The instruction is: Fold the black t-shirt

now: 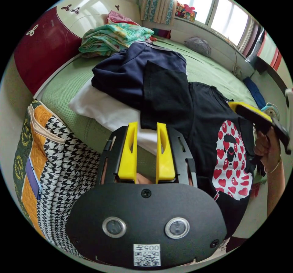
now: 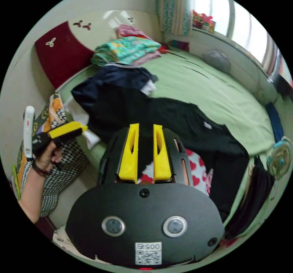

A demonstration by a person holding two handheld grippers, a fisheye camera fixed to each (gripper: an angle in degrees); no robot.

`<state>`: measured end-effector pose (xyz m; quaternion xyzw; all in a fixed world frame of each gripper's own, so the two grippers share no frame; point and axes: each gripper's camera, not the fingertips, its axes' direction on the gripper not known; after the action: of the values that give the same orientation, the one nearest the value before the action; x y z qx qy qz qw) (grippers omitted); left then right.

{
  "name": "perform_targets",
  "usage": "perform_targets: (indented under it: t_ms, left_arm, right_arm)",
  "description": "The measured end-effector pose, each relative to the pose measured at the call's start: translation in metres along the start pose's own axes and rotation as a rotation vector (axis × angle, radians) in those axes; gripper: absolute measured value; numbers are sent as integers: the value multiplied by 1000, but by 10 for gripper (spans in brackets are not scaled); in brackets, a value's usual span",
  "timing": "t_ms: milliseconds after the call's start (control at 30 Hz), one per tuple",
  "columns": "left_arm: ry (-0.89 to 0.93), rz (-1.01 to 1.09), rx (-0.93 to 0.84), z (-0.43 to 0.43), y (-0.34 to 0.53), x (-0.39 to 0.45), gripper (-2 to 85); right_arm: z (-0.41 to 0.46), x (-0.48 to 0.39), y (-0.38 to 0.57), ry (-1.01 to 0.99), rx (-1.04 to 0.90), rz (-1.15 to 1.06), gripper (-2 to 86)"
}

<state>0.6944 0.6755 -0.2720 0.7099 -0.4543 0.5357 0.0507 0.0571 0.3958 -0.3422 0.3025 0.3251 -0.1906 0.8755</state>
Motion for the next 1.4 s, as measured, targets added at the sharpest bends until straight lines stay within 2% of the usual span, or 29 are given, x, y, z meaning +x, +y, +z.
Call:
perform_targets:
  t_ms: [100,267,467,667,800,1100,1267,1400]
  left_arm:
    - [10,-5,-4,-8,-1,-8,103]
    - [32,-12,-19,-19,-2,-22,106]
    - [41,-14,-46,-24,-4,-32,99]
    - [27,-55,-74,-27,1,-43,73]
    - [56,-69,-55,-40,6,-47,62]
    - [105,-11,33,-86,20,-21,15]
    - [168,68,53,-99,39,18,-4]
    - [182,141,29,-92,56,52,-4]
  right_arm:
    - [22,-36,-40,-37,-21,-39,82]
    - [48,-83,-78,12,-25,-105,83]
    - [90,-107,-108,-51,-110,-38,88]
    - [112,-111,-111,-28,-136,-23,31]
    - [98,-99,-111,-85,-84,23,-3]
    - [52,-50,-104,-129,1,91,-3]
    - [26,-4,-85,-82,51,145,3]
    - [28,51,-49,-11,5,261,19]
